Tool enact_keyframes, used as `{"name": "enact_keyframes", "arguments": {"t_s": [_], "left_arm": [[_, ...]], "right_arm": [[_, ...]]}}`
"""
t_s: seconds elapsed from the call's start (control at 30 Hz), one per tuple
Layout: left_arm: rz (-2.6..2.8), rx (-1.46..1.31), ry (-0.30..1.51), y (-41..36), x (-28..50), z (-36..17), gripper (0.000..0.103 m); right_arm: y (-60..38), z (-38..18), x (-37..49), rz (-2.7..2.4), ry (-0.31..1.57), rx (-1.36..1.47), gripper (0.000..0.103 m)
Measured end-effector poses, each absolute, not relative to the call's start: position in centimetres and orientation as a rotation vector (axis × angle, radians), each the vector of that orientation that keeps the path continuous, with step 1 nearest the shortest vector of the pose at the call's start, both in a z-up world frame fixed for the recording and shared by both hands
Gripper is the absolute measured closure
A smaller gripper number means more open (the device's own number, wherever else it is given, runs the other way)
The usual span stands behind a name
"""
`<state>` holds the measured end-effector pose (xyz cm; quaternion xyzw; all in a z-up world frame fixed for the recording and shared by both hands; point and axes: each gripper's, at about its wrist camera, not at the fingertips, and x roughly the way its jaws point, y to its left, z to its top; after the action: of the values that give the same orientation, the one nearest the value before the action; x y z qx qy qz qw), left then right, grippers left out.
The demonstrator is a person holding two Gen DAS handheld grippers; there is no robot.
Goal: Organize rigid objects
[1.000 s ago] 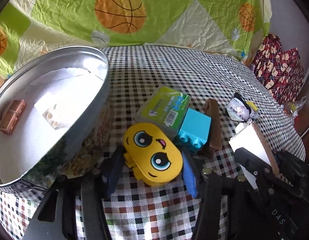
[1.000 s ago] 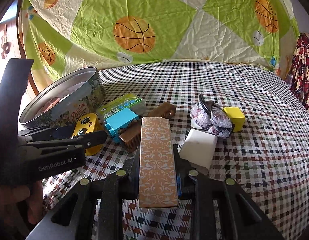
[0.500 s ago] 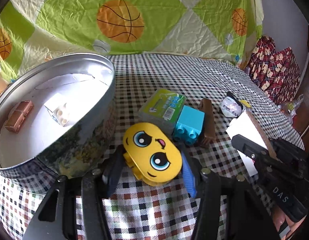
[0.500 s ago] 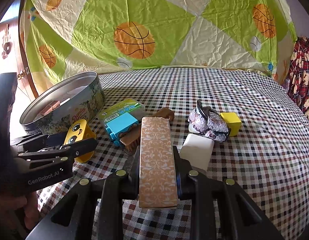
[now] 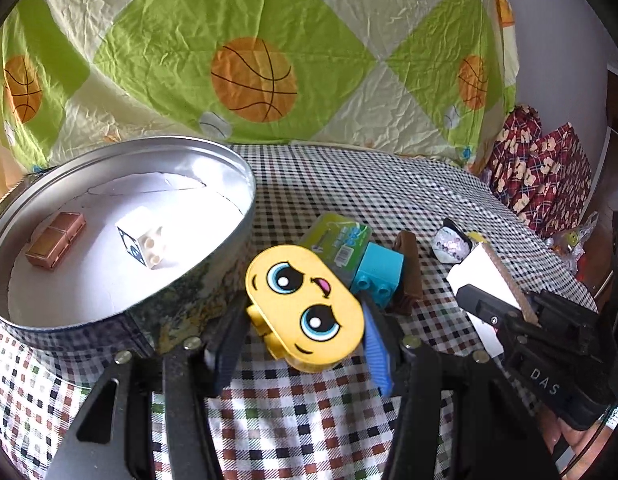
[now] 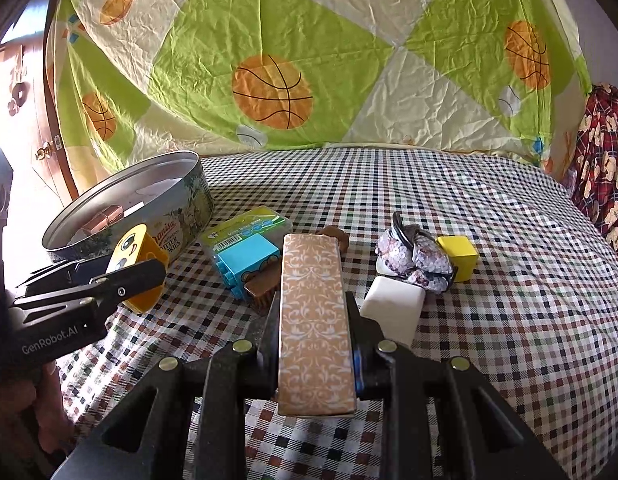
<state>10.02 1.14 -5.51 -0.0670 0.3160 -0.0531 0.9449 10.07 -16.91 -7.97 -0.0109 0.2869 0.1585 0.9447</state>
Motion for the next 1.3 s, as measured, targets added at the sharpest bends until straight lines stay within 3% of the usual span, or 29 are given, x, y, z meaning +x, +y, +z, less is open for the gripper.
{"name": "enact_keyframes", "arguments": {"t_s": [1.3], "left_arm": [[-0.050,-0.104,0.434,1.5,6.4,-3.9,0.050]], "right_arm": [[-17.2,-6.6,7.2,0.310,0.417,-0.026,0.075]]}}
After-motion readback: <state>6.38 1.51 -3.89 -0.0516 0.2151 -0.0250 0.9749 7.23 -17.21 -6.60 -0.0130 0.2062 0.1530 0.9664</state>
